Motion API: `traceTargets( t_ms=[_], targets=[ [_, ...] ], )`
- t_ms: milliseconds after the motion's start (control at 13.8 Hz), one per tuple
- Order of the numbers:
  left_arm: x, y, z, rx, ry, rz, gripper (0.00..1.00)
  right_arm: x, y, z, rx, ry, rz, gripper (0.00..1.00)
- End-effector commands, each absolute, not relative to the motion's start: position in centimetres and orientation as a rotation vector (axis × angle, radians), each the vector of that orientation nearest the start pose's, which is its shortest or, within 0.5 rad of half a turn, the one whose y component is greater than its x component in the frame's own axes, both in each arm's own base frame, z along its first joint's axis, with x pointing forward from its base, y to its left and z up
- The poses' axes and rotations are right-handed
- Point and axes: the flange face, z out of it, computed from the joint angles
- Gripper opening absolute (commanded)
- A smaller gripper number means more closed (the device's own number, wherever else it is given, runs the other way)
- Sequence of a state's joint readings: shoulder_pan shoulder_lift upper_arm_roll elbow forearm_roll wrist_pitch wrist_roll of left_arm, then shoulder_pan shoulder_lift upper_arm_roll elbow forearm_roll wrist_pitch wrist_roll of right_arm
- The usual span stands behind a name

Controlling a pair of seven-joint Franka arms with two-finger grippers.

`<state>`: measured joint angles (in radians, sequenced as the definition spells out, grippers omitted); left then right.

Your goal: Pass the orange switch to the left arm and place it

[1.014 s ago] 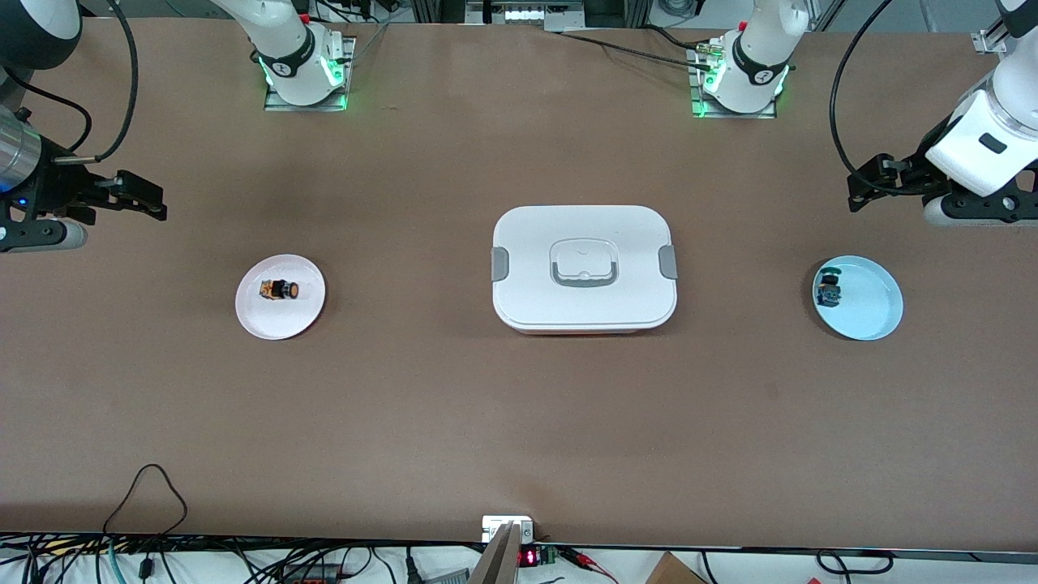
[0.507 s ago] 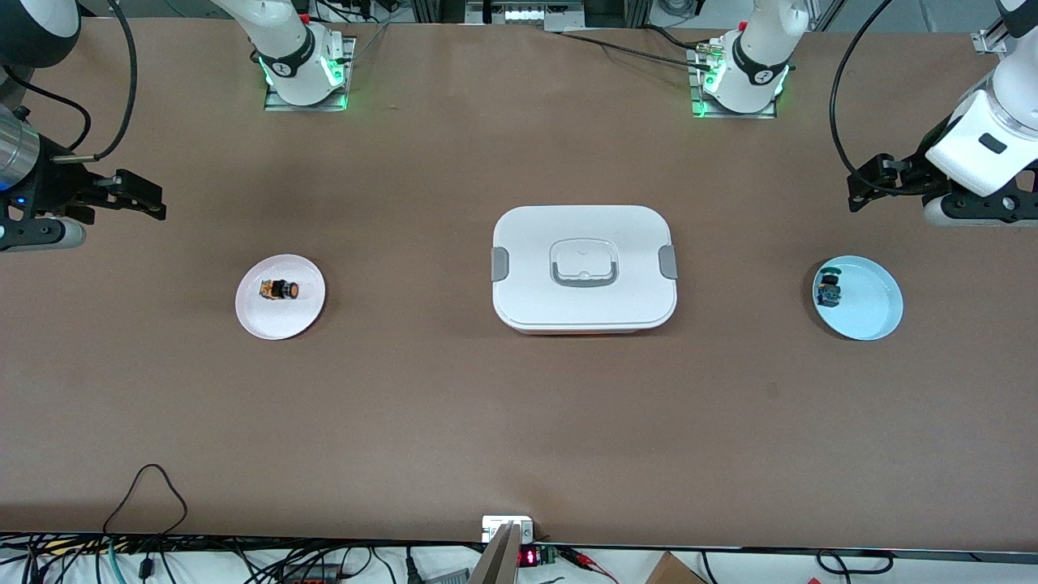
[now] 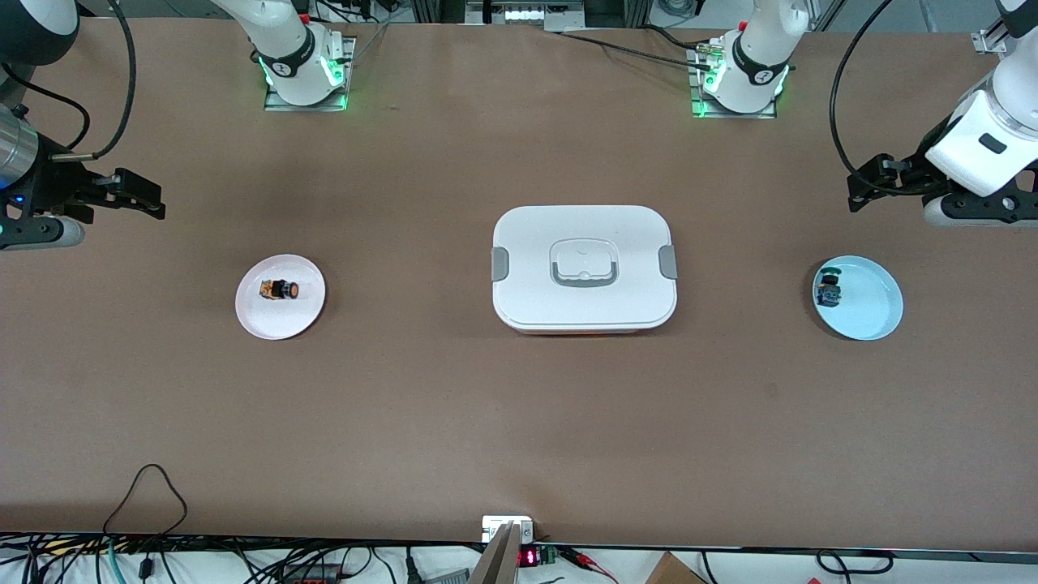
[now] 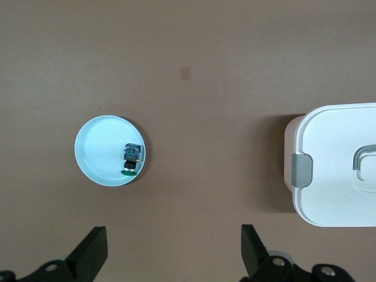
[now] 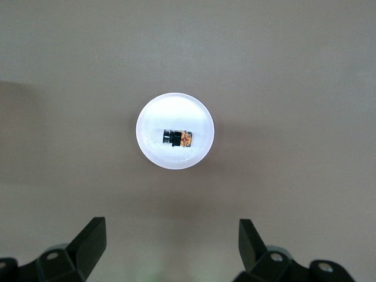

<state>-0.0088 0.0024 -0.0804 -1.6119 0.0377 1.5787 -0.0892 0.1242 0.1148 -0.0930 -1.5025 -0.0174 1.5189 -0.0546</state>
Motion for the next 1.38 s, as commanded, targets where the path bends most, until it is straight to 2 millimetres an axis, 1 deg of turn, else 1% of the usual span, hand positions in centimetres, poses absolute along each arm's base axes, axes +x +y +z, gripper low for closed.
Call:
traceTargets(
  t_ms=[0,217,290,435,580,797,942,1087,1159,1304],
  targets=[
    [55.8,-4.6,61.0,-3.096,0.027,0.035,1.0,57.9,1.8,59.5,-3.159,-0.14,0.158,1.0],
    [55.8,-4.6,61.0,-3.096,0.027,0.035,1.0,57.8,1.9,59.8,-3.157,-0.126,0.145,1.0],
    [55.8,-4.6,61.0,-3.096,0.027,0.035,1.0,57.8,2.0,59.7,-3.158,-0.116,0.145,1.0],
    [55.8,-4.6,61.0,-3.095,0.027,0.034,1.0,58.5,2.0,58.8,-3.155,-0.112,0.142,1.0],
    [55.8,-4.6,61.0,-3.096,0.027,0.035,1.0,58.6,2.5,58.8,-3.134,-0.116,0.139,1.0],
    [55.8,-4.6,61.0,-3.096,0.027,0.035,1.0,58.9,2.3,58.9,-3.117,-0.105,0.104,1.0],
    [55.8,-4.6,61.0,-3.096,0.027,0.035,1.0,59.2,2.3,57.6,-3.125,-0.124,0.157,1.0],
    [55.8,-4.6,61.0,-3.096,0.027,0.035,1.0,59.3,0.6,57.2,-3.132,-0.094,0.167,1.0],
    [55.8,-4.6,61.0,-3.096,0.027,0.035,1.0,59.5,0.5,56.8,-3.137,-0.092,0.168,1.0],
    [55.8,-4.6,61.0,-3.096,0.027,0.035,1.0,59.6,1.0,56.3,-3.146,-0.09,0.195,1.0]
  ],
)
